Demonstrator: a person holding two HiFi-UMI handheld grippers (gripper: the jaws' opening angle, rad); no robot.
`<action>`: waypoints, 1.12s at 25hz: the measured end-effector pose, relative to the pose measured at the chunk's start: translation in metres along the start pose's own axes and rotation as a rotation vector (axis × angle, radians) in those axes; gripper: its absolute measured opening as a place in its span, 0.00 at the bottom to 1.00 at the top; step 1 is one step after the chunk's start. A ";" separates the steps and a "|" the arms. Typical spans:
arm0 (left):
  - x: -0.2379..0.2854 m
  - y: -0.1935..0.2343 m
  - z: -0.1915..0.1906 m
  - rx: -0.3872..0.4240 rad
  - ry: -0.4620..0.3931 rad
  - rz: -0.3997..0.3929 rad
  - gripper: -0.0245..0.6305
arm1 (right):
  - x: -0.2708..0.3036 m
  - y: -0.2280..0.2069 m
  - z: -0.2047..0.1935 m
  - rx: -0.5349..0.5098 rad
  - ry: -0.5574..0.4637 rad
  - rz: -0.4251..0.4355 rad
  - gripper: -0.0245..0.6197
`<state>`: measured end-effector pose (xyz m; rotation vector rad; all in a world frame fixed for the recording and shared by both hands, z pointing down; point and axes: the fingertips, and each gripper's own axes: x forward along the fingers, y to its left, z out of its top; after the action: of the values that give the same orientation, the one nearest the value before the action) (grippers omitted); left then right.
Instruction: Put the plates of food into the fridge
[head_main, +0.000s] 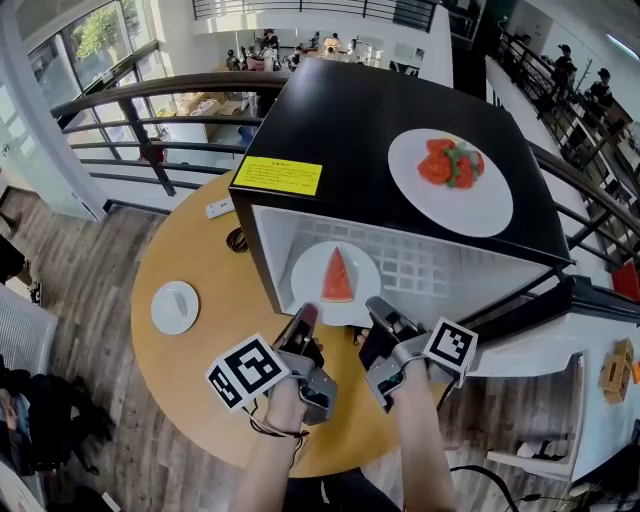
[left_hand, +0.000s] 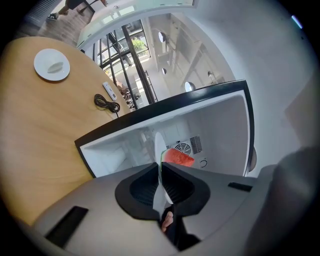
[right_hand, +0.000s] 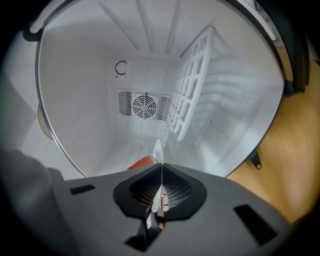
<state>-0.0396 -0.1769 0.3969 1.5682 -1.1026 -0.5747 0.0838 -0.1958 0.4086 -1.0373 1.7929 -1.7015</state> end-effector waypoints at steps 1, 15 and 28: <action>0.002 0.001 0.001 -0.002 -0.004 0.005 0.08 | 0.002 -0.001 0.000 0.003 0.001 -0.005 0.07; 0.016 0.015 0.016 -0.076 -0.061 0.039 0.07 | 0.026 -0.008 0.005 0.017 0.025 -0.049 0.07; 0.032 0.016 0.017 -0.118 -0.111 0.048 0.07 | 0.032 -0.003 0.016 -0.350 0.023 -0.202 0.10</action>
<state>-0.0449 -0.2127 0.4121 1.4184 -1.1645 -0.6888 0.0770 -0.2306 0.4143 -1.3895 2.1131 -1.5453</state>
